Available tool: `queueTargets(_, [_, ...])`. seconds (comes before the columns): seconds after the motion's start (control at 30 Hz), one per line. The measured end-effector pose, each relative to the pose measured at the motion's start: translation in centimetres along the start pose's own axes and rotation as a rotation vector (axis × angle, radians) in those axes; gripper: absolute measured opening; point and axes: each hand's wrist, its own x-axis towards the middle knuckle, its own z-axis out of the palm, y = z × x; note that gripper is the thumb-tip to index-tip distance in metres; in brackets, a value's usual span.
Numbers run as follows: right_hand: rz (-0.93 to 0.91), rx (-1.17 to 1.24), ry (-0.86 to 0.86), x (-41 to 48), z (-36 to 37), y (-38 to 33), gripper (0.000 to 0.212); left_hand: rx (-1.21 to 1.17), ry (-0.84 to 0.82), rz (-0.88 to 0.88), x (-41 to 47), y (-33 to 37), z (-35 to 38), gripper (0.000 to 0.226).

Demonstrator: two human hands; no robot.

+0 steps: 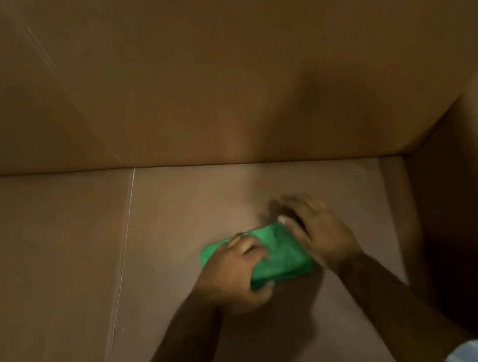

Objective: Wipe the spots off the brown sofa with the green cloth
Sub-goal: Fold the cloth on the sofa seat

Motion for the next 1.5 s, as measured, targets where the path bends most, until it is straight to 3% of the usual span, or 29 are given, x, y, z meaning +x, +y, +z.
queueTargets(0.1, [-0.028,0.021,-0.086,-1.6,0.9,0.0,0.066,-0.203,0.108,-0.102,-1.5,-0.2,1.5,0.028])
queueTargets(0.13, [-0.034,0.016,-0.098,-1.6,0.9,-0.1,0.061,-0.2,0.186,-0.167,-1.5,-0.4,1.7,0.025])
queueTargets(0.2, [-0.013,-0.009,-0.174,-1.2,0.4,-0.7,0.06,-0.045,0.248,-0.344,-1.2,-1.0,1.6,0.041])
queueTargets(0.27, [0.059,-0.002,-0.252,-0.4,-0.1,-1.3,0.056,0.028,0.178,-0.468,-0.8,-1.7,0.7,0.057])
queueTargets(0.4, [0.18,-0.024,-0.388,0.8,-0.6,-2.7,0.033,-0.035,-0.084,-0.436,-0.5,-3.5,-1.6,0.029])
queueTargets(0.5, [0.252,0.176,-0.426,0.7,-0.4,-4.8,0.025,-0.335,-0.146,-0.532,-2.7,-4.5,-3.1,0.025])
queueTargets(0.6, [0.393,0.647,-0.477,0.1,-0.6,-9.0,0.029,-0.655,0.046,-0.693,-7.1,-5.4,-5.1,0.026])
queueTargets(0.7, [0.439,0.998,-0.606,-0.4,-0.2,-15.4,0.024,-1.013,0.392,-0.817,-14.0,-6.2,-8.0,0.028])
queueTargets(0.83, [0.402,1.111,-0.782,-0.4,2.4,-26.2,0.041,-1.395,0.99,-0.892,-24.8,-7.6,-12.0,0.035])
queueTargets(0.93, [0.279,1.118,-0.849,-0.8,5.1,-35.9,0.042,-1.593,1.15,-0.856,-33.7,-8.7,-13.8,0.031])
queueTargets(1.03, [0.207,1.148,-0.956,-2.4,8.5,-45.5,0.04,-1.541,1.158,-0.924,-43.4,-9.9,-14.6,0.024])
queueTargets(1.13, [0.159,1.07,-1.084,-5.6,12.9,-54.5,0.041,-1.416,1.324,-1.059,-53.5,-12.0,-15.0,0.022])
queueTargets(1.3, [0.226,0.983,-1.231,-12.6,20.5,-66.5,0.026,-1.323,1.476,-1.171,-68.8,-13.1,-14.1,0.026])
queueTargets(1.5, [0.142,0.59,-1.217,-21.8,30.7,-75.7,0.024,-1.155,1.551,-1.364,-83.9,-13.7,-7.7,0.022])
